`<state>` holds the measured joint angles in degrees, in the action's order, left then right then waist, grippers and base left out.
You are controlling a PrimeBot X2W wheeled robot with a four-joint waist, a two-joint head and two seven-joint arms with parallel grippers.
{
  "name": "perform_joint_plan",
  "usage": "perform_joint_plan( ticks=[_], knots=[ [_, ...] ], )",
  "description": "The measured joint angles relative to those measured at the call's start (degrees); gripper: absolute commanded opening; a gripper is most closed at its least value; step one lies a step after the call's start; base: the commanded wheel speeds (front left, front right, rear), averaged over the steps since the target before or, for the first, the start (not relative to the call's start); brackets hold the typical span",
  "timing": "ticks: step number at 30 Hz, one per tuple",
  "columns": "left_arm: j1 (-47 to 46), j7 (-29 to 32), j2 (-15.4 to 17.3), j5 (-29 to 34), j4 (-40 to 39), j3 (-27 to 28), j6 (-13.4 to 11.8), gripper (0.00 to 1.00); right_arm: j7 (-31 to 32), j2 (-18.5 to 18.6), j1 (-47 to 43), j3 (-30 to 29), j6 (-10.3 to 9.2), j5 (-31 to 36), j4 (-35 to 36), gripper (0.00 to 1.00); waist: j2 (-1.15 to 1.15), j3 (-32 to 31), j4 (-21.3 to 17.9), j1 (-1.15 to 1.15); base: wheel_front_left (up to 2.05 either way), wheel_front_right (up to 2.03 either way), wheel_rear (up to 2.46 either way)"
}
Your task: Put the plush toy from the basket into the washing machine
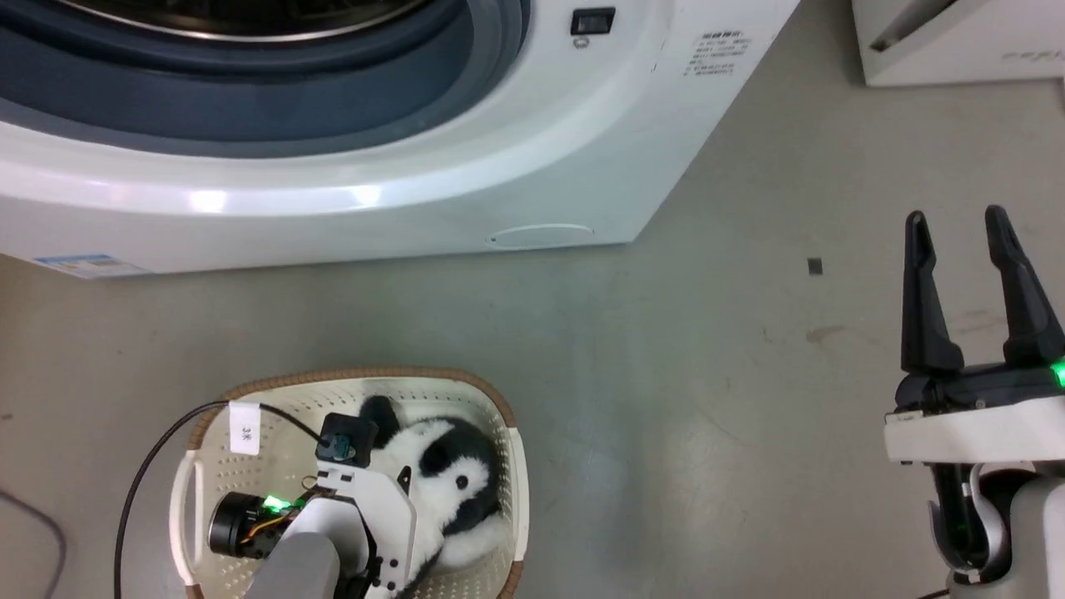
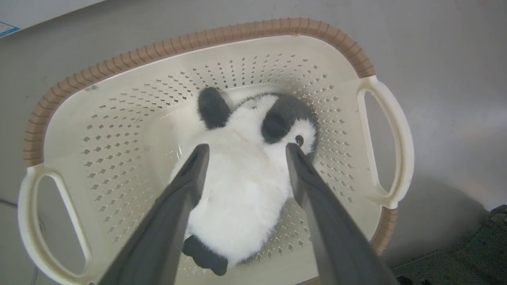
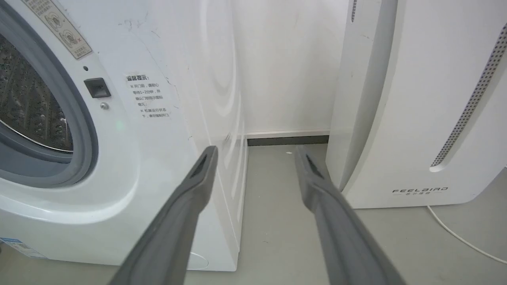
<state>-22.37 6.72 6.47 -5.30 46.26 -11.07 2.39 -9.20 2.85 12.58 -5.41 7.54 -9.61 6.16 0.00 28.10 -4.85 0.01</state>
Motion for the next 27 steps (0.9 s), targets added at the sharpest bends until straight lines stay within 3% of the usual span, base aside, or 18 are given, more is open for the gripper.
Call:
perform_joint_plan(
  ticks=[27],
  knots=[
    [-10.60, 3.97, 1.78, -1.94, 15.60, -6.36, 0.31, 1.00, -3.09, 0.00, 6.46, -1.80, 0.00, -3.92, 2.10, 1.00, 0.00, 12.07, -2.68, -0.01, 0.00, 0.00, 0.00]
  ],
)
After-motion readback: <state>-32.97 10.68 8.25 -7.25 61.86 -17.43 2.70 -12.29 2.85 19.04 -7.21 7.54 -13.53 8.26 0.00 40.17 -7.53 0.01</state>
